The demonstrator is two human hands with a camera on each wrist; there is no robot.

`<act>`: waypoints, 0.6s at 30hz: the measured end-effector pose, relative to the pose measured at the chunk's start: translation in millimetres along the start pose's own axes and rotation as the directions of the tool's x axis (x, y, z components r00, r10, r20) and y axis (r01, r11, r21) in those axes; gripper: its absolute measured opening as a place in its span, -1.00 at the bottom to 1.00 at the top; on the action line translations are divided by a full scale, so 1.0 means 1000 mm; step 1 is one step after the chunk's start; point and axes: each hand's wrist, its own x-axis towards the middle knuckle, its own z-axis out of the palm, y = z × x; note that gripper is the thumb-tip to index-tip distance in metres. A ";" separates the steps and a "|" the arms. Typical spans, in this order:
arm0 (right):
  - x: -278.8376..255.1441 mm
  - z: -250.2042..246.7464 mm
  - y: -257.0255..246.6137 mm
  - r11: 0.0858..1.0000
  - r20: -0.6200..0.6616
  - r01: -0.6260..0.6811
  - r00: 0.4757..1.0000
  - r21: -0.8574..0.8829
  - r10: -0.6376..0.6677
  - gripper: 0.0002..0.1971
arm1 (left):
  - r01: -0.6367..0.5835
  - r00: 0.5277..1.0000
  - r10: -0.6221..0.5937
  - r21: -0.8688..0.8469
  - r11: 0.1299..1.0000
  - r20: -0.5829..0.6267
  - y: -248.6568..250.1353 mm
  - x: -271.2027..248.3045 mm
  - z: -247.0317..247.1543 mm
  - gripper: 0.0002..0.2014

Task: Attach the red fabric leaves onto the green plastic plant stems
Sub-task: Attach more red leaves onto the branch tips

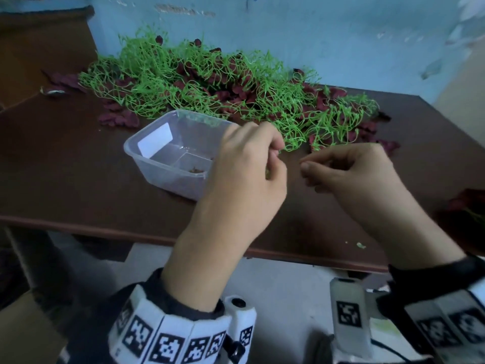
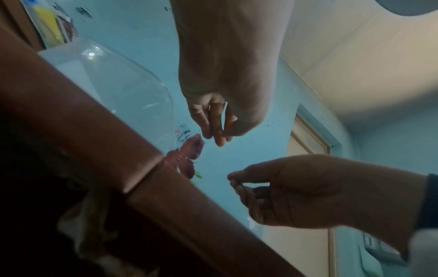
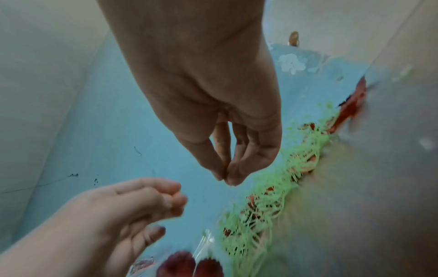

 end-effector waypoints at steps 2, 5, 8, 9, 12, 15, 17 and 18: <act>0.004 -0.011 -0.009 0.999 0.034 -0.016 0.999 -0.051 0.018 -0.89 | 0.008 0.991 -0.006 -0.010 1.000 0.132 0.000 -0.004 0.004 -0.88; 0.014 -0.032 -0.020 0.982 0.075 -0.046 0.995 -0.181 0.061 -0.89 | 0.074 0.944 -0.083 0.040 0.996 0.320 -0.001 -0.008 0.003 -0.86; 0.033 -0.045 -0.025 0.956 0.052 -0.082 0.994 -0.283 0.100 -0.94 | 0.090 0.886 -0.145 0.144 0.985 0.441 0.000 -0.013 0.002 -0.83; 0.040 -0.046 -0.025 0.947 0.047 -0.097 0.992 -0.305 0.117 -0.97 | 0.088 0.868 -0.152 0.156 0.984 0.472 0.000 -0.014 0.002 -0.83; 0.065 -0.037 -0.025 0.886 0.049 -0.070 0.993 -0.459 0.104 -0.94 | 0.071 0.844 -0.151 0.173 0.982 0.515 -0.004 -0.014 0.005 -0.84; 0.089 -0.019 -0.023 0.800 0.089 0.006 0.994 -0.601 0.059 -0.88 | 0.020 0.833 -0.121 0.189 0.982 0.539 -0.011 -0.012 0.007 -0.84; 0.104 -0.008 -0.020 0.679 0.122 0.053 0.991 -0.732 0.054 -0.80 | 0.021 0.828 -0.116 0.177 0.984 0.548 -0.015 -0.012 0.007 -0.83; 0.110 -0.005 -0.017 0.613 0.131 0.060 0.989 -0.787 0.071 -0.74 | 0.025 0.826 -0.115 0.167 0.986 0.553 -0.017 -0.012 0.007 -0.83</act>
